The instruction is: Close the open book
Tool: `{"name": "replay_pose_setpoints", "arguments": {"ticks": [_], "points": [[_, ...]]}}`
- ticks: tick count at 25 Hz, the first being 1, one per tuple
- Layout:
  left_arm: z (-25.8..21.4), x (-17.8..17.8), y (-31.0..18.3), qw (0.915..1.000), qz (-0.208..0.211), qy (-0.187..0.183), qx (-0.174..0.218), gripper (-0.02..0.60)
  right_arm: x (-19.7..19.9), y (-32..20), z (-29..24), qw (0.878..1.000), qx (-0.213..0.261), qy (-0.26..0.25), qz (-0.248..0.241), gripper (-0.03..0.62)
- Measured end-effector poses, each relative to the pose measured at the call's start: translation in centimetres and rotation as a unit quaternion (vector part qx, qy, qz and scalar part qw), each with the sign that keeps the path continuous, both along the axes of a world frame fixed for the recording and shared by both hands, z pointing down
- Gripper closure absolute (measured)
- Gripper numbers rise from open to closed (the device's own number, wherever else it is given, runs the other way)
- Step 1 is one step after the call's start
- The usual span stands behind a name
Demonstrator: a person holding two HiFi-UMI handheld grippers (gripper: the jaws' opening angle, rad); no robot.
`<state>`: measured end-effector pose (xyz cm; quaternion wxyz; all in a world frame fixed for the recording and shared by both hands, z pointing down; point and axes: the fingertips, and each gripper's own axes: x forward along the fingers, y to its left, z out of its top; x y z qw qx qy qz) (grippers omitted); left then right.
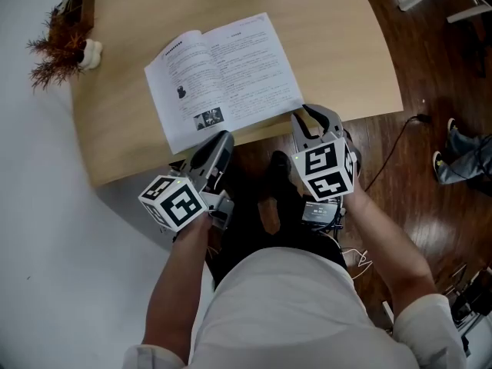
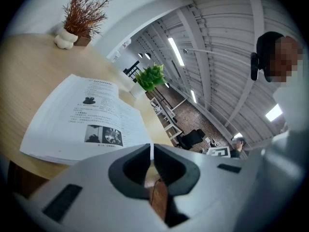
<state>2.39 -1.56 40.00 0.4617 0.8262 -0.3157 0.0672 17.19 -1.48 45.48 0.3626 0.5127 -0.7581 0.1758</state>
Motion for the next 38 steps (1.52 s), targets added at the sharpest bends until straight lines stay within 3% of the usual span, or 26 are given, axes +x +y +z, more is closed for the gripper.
{"name": "replay_pose_setpoints", "arguments": {"ticks": [14,16,17,27,38], "points": [[-4.6,0.0,1.9,0.9991,-0.019,-0.001,0.039,0.583,-0.7,1.7,-5.8,0.995,0.017,-0.092,-0.026,0.523],[-5.4,0.0,2.4,0.9988,-0.018,-0.001,0.046,0.583,-0.8,2.1,-6.8,0.994,0.02,-0.102,-0.032,0.592],[-5.8,0.0,2.7,0.9986,-0.019,0.0,0.05,0.583,-0.9,2.3,-7.3,0.993,0.021,-0.107,-0.038,0.592],[-9.5,-0.4,5.2,0.9961,-0.036,0.004,0.08,0.583,-1.3,3.7,-11.0,0.977,-0.005,-0.207,-0.045,0.592],[-12.1,-1.6,7.4,0.994,-0.013,0.013,0.108,0.583,-2.0,5.2,-14.7,0.972,0.013,-0.23,-0.035,0.594]]}}
